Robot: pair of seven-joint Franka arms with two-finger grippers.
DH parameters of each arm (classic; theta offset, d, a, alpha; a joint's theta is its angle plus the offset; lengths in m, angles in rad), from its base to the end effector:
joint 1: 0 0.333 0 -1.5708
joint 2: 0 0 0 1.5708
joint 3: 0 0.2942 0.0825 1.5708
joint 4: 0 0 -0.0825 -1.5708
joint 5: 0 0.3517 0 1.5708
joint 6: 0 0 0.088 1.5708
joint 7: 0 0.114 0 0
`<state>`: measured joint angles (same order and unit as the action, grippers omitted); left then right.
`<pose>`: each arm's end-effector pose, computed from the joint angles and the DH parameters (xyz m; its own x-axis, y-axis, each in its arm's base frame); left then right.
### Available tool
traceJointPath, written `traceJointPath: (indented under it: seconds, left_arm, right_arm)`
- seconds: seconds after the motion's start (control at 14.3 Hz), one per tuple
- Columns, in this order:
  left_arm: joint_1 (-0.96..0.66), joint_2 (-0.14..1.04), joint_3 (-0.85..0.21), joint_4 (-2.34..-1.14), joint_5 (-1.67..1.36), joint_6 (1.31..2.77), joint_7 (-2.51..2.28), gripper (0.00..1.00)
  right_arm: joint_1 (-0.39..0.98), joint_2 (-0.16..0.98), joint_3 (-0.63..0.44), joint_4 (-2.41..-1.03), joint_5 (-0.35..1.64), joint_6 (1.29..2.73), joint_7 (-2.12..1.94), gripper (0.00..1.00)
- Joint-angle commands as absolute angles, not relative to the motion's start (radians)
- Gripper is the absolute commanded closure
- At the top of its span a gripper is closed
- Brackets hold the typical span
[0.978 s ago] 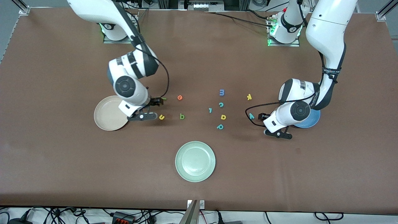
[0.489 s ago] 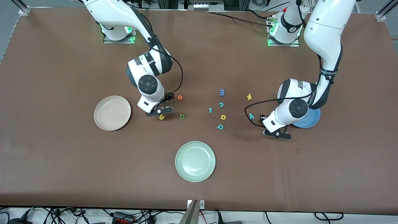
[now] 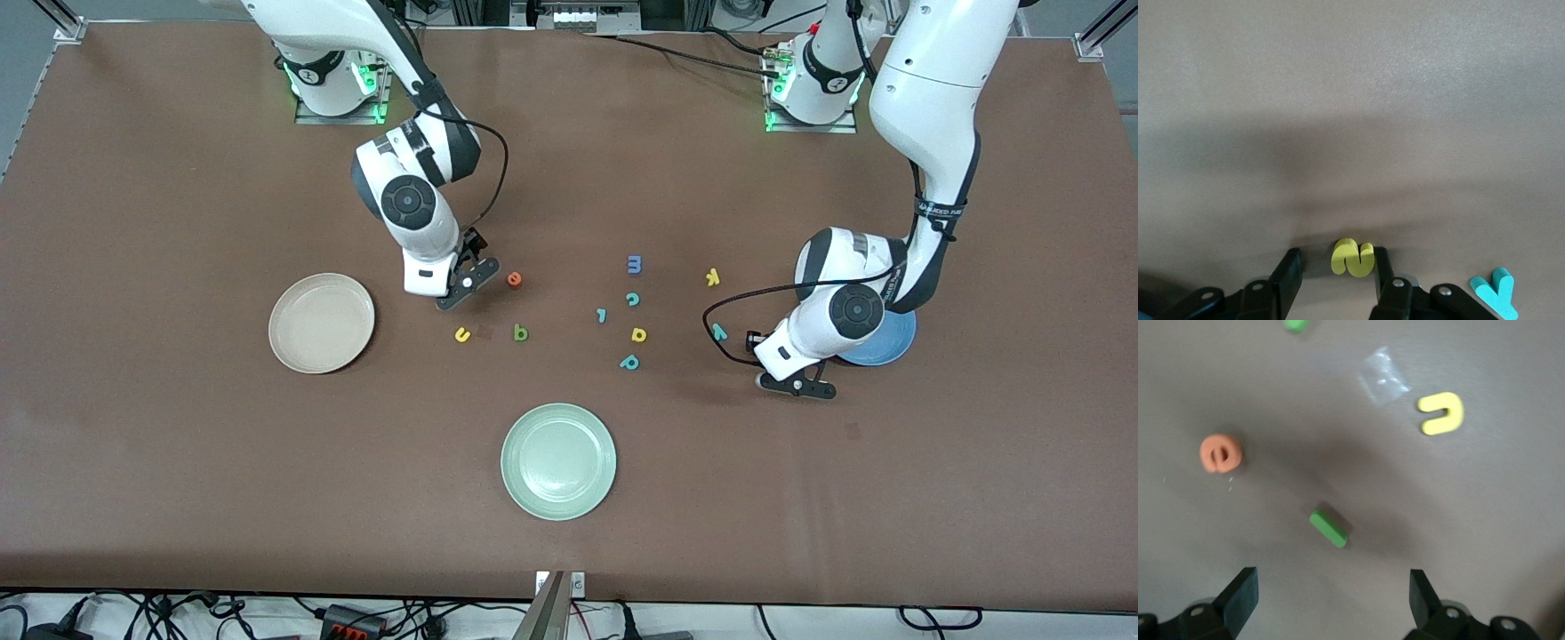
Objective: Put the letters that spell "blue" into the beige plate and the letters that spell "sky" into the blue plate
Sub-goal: 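Grasp the yellow 2 and green stick with the left and right grippers, then release the 2 with the left gripper while the right gripper drops the stick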
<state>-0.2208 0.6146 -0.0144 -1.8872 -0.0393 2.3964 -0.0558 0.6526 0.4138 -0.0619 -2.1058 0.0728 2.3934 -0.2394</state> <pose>0.5725 -0.1375 0.1703 0.9833 -0.1469 -0.1073 -0.1450 -0.9891 0.0258 0.4472 0.3007 0.2077 0.7060 0.6985 -0.1172 0.6986 -0.7140 -0.0467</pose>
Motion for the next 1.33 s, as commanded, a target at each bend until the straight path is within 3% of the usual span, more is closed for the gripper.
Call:
traceJointPath:
  seconds: [0.0,0.28,0.56,0.77,1.05,1.12,1.26]
  left_arm:
    - [-0.224,0.627,-0.011,-1.890,-0.032,2.428,-0.055,0.77]
    - [-0.224,0.626,-0.011,-1.882,-0.032,2.430,-0.057,0.98]
    - [-0.218,0.553,-0.008,-1.885,-0.031,2.370,-0.038,0.99]
    - [-0.160,0.467,-0.003,-1.879,-0.031,2.165,0.021,0.99]
    - [-0.069,0.462,-0.002,-1.885,-0.014,2.025,0.138,0.92]
    - [-0.039,0.463,-0.005,-1.881,0.001,2.013,0.179,0.81]
    - [-0.034,0.469,-0.005,-1.878,0.006,2.010,0.184,0.01]
  right_arm:
    - [0.684,0.393,-0.067,-2.143,0.074,2.421,-0.371,0.00]
    - [0.686,0.431,-0.069,-2.140,0.072,2.443,-0.521,0.00]
    - [0.675,0.466,-0.069,-2.137,0.074,2.510,-0.655,0.35]
    - [0.680,0.472,-0.069,-2.135,0.074,2.525,-0.661,0.41]
    - [0.683,0.477,-0.069,-2.135,0.074,2.523,-0.661,0.63]
    - [0.683,0.477,-0.069,-2.135,0.074,2.523,-0.661,0.68]
    - [0.684,0.477,-0.069,-2.134,0.074,2.522,-0.661,0.78]
